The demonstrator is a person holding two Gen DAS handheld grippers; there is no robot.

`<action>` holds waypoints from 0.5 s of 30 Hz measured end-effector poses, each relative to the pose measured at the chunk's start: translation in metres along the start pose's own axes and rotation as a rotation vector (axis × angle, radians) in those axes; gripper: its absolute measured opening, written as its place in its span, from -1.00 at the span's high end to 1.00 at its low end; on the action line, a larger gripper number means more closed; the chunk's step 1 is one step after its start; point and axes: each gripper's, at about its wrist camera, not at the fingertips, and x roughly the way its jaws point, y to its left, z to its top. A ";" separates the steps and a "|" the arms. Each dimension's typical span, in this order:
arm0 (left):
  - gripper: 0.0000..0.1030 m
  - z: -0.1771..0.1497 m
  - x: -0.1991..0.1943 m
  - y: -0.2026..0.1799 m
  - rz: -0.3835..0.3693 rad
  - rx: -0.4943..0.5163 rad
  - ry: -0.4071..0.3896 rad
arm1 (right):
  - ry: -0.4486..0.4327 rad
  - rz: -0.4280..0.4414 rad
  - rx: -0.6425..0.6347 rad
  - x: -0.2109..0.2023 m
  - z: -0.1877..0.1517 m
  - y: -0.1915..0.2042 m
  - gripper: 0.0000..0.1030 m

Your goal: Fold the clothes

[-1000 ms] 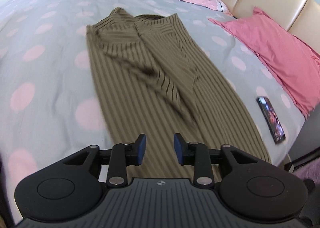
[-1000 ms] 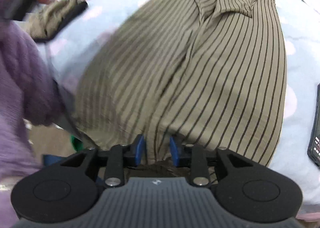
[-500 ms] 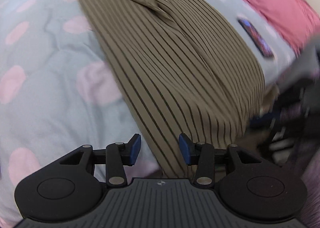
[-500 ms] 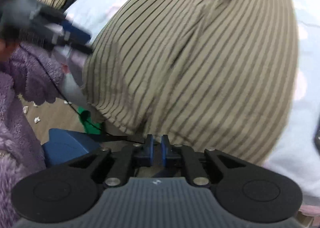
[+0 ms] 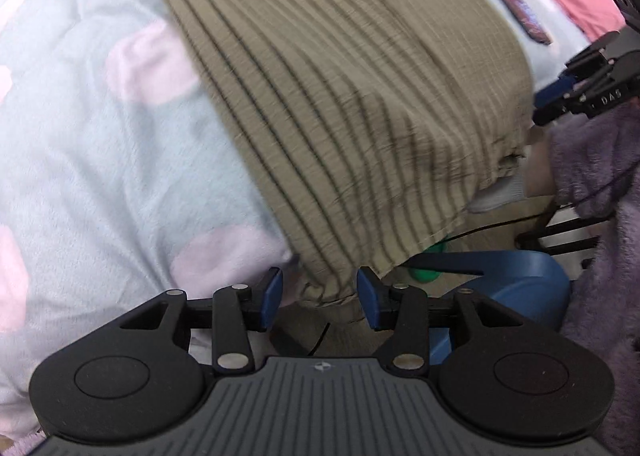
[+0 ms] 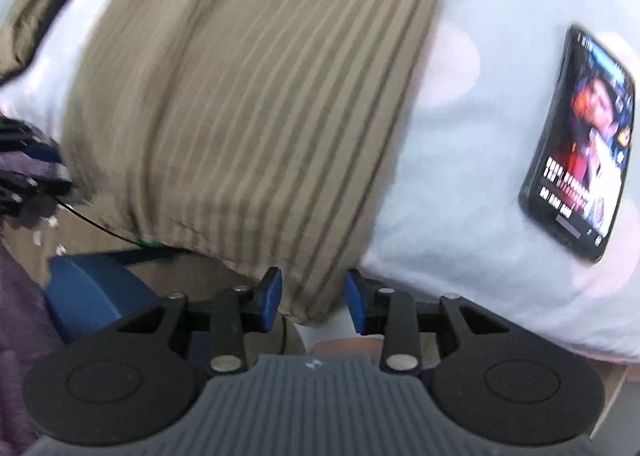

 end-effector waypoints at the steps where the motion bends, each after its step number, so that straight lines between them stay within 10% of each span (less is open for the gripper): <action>1: 0.23 0.000 0.003 0.001 -0.005 -0.002 -0.001 | 0.005 0.003 0.013 0.005 0.000 -0.003 0.25; 8: 0.30 0.005 0.028 0.003 -0.065 0.007 -0.003 | 0.000 0.055 0.107 0.026 0.004 -0.020 0.10; 12: 0.59 0.009 0.029 -0.001 -0.086 0.072 -0.007 | -0.009 0.094 0.076 0.026 0.004 -0.016 0.86; 15: 0.84 0.012 0.022 -0.003 -0.143 0.165 0.043 | -0.001 0.131 0.056 0.019 0.003 -0.015 0.93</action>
